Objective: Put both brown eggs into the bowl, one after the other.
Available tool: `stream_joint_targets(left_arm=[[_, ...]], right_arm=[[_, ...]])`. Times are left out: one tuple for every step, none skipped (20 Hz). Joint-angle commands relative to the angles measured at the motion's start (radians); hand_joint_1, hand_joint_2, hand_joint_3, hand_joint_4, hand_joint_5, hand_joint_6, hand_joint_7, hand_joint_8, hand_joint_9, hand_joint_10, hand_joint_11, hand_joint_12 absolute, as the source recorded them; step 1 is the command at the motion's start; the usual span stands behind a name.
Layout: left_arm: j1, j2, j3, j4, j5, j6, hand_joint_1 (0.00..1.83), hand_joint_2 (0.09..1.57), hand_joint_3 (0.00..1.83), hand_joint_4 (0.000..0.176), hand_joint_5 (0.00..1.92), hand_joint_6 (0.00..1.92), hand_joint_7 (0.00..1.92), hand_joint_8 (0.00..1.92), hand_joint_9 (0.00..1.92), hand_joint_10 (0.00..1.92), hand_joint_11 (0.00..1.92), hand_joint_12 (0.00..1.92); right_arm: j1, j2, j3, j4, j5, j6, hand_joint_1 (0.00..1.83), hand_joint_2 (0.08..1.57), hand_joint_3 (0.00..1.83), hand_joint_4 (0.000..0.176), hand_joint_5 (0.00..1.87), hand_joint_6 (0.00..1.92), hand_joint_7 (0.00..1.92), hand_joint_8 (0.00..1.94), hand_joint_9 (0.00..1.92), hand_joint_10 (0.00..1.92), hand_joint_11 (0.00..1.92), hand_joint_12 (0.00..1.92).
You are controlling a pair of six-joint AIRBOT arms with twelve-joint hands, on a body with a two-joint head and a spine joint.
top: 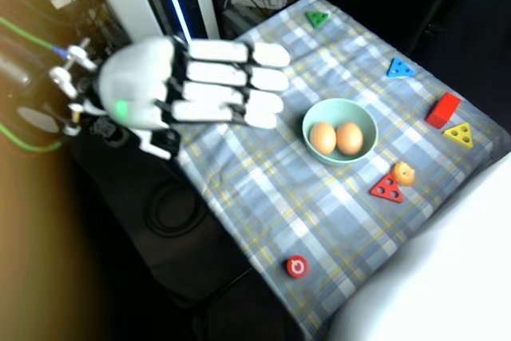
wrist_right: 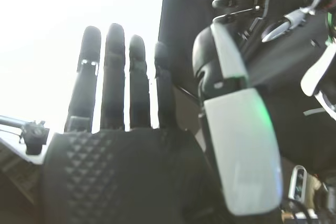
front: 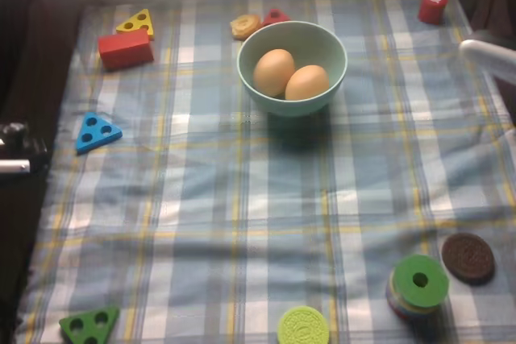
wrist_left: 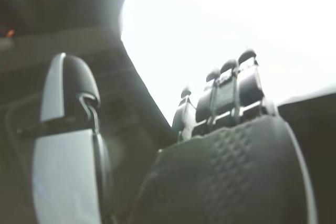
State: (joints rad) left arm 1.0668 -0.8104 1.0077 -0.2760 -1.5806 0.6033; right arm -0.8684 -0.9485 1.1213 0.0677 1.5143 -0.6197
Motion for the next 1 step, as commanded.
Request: stream_joint_targets(left_arm=[[-0.001,-0.001,0.009,-0.002,-0.134,-0.031,0.59,1.04,0.01,0.0,0.0,0.0,0.06,0.0,0.13,0.0,0.13,0.11]], right_arm=[[0.0,0.006,-0.003,0.029,0.165,0.0,0.73,1.29,0.0,0.015,0.35,0.0,0.41,0.0,0.39,0.0,0.14,0.48]])
